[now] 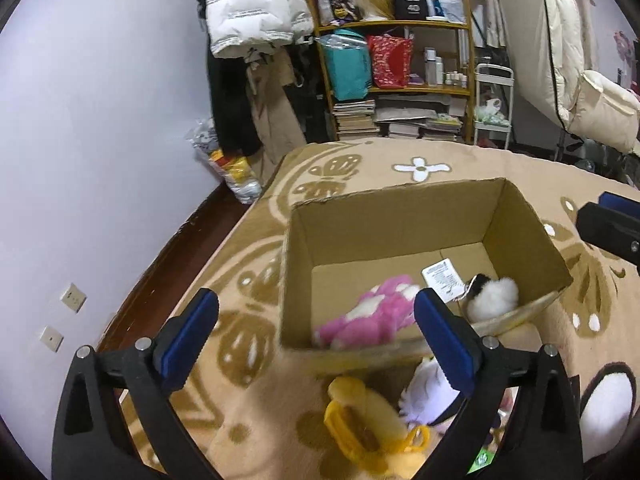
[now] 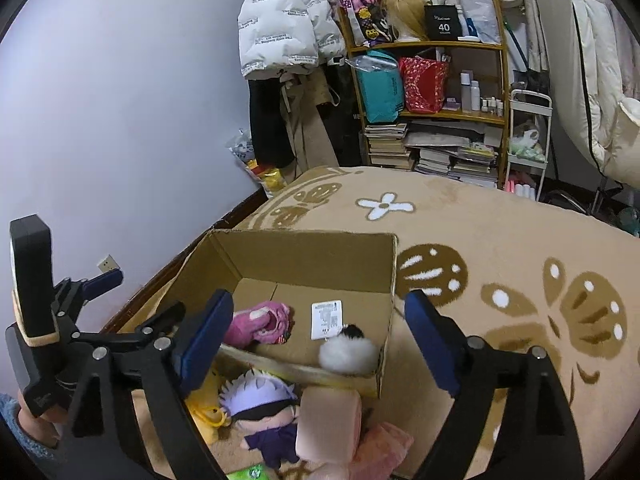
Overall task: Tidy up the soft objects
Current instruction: 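Release the pink bear into the box while the right tool drops the keychain plush in, then lower the left tool onto the yellow pouch while the right tool lowers onto the swirl roll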
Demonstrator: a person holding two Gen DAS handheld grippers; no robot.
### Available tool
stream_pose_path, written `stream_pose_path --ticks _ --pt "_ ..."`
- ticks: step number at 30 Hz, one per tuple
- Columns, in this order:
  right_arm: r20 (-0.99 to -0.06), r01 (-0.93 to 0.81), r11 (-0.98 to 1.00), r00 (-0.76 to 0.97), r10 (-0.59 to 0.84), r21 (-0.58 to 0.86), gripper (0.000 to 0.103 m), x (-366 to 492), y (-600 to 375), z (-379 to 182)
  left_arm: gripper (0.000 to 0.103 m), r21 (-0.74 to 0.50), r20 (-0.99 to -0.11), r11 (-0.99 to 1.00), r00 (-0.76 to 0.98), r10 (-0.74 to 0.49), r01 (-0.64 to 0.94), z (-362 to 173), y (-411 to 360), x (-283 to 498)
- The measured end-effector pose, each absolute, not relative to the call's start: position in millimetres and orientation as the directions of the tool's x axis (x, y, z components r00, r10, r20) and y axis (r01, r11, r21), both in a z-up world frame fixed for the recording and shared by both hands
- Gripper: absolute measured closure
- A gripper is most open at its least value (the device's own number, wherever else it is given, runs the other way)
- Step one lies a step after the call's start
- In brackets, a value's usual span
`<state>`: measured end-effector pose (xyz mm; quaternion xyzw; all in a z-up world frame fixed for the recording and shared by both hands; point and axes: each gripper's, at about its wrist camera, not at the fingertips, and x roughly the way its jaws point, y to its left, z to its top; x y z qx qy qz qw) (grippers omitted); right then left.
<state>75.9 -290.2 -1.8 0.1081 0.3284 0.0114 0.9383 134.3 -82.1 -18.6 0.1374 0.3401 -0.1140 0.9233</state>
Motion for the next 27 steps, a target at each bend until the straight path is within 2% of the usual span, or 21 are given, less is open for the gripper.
stream_pose_path --ticks 6,27 --pt "-0.639 0.061 0.977 0.765 0.084 0.203 0.002 56.8 -286.7 -3.4 0.005 0.16 -0.643 0.962 0.763 -0.07 0.223 -11.6 -62.7 107.4" --pt "-0.662 0.098 0.973 0.747 0.068 0.211 0.001 5.0 -277.9 -22.7 0.005 0.155 -0.673 0.969 0.739 -0.04 0.194 -13.7 -32.3 52.7"
